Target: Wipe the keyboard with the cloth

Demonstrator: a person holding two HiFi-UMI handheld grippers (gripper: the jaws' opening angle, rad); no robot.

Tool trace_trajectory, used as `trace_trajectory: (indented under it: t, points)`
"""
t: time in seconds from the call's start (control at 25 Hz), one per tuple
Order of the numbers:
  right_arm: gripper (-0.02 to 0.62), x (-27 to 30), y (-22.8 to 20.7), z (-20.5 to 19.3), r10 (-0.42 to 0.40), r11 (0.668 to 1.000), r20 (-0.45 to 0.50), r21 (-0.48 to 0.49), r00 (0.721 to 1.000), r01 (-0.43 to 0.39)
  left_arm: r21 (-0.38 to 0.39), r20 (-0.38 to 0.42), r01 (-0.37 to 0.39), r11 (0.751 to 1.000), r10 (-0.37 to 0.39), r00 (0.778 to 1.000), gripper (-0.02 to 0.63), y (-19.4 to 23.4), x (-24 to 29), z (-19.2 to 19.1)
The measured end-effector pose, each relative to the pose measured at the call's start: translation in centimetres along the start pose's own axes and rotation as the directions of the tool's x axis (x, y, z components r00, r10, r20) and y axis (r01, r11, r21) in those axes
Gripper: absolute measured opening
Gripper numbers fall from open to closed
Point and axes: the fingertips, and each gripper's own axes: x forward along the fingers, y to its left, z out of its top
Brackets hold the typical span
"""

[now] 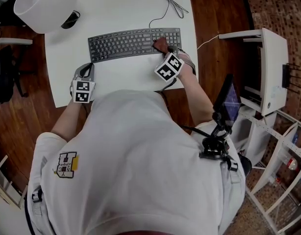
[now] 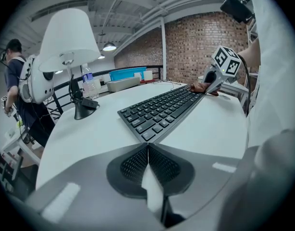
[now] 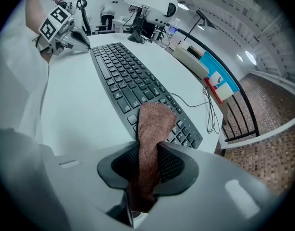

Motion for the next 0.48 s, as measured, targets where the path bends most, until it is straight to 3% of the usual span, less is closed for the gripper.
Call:
trace_trajectory:
  t: [0.28,0.48]
  points:
    - [0.094,-0.2,1.8,-1.0,0.023,1.0,-0.015,-0.007,1.0,-0.023,-0.003,0.008,-0.001,1.0,0.001,1.0,0.002,0.1,0.1,-0.2]
    - [0.094,-0.8,-1.5,2.3,-0.005,1.0,0.05,-0.031,0.999,0.007,-0.001,0.013,-0.008,1.0,0.008,1.0,0.002,0.1,0.3,-0.3]
